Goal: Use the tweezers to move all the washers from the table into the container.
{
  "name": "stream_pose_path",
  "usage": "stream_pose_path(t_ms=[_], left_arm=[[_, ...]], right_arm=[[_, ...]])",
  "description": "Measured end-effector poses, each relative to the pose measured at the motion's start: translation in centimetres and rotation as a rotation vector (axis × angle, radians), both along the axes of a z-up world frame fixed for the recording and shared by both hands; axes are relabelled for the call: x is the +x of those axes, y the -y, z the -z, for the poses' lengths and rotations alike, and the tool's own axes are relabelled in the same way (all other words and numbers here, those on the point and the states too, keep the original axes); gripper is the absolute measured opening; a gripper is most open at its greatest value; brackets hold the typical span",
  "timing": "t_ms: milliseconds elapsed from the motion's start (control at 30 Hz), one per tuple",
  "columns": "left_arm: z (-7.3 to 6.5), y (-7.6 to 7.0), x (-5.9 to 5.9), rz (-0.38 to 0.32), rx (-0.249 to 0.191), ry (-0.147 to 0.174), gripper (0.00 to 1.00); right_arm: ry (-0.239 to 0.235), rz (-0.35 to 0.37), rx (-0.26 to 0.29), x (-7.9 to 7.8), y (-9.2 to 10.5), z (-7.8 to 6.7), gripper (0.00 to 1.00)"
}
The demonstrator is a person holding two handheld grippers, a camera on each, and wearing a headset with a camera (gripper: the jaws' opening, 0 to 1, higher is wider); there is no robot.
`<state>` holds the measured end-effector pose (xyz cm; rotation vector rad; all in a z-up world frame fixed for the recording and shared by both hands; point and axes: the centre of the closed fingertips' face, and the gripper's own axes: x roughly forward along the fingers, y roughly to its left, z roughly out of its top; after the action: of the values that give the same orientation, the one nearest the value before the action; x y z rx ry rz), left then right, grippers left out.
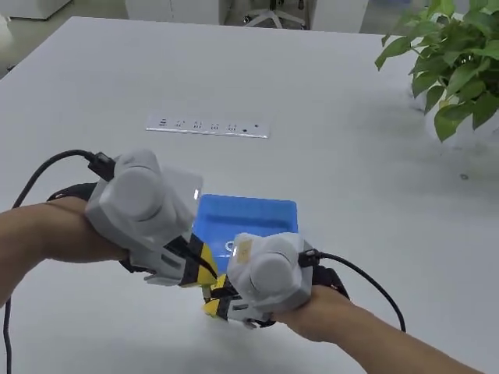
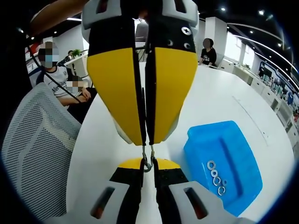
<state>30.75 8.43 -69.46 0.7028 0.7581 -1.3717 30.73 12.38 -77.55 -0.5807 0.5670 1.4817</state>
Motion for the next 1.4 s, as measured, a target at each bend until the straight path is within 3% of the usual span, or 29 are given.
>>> stream_pose_path(t_ms=[633, 1067, 1400], left_arm=[[-3.6, 0.7, 1.1, 0.018, -0.011, 0.066, 0.05], [-5.6, 1.7, 3.1, 0.030, -0.027, 0.113, 0.05], [-6.1, 2.0, 4.8, 0.041, -0.026, 0.127, 0.05]], right_arm=[[0.048, -0.001, -0.003, 1.5, 0.3, -3.7, 0.10], [0.078, 0.014, -0.003, 3.9, 1.1, -5.6, 0.10], [0.092, 0.024, -0.003, 5.6, 1.5, -6.2, 0.10]])
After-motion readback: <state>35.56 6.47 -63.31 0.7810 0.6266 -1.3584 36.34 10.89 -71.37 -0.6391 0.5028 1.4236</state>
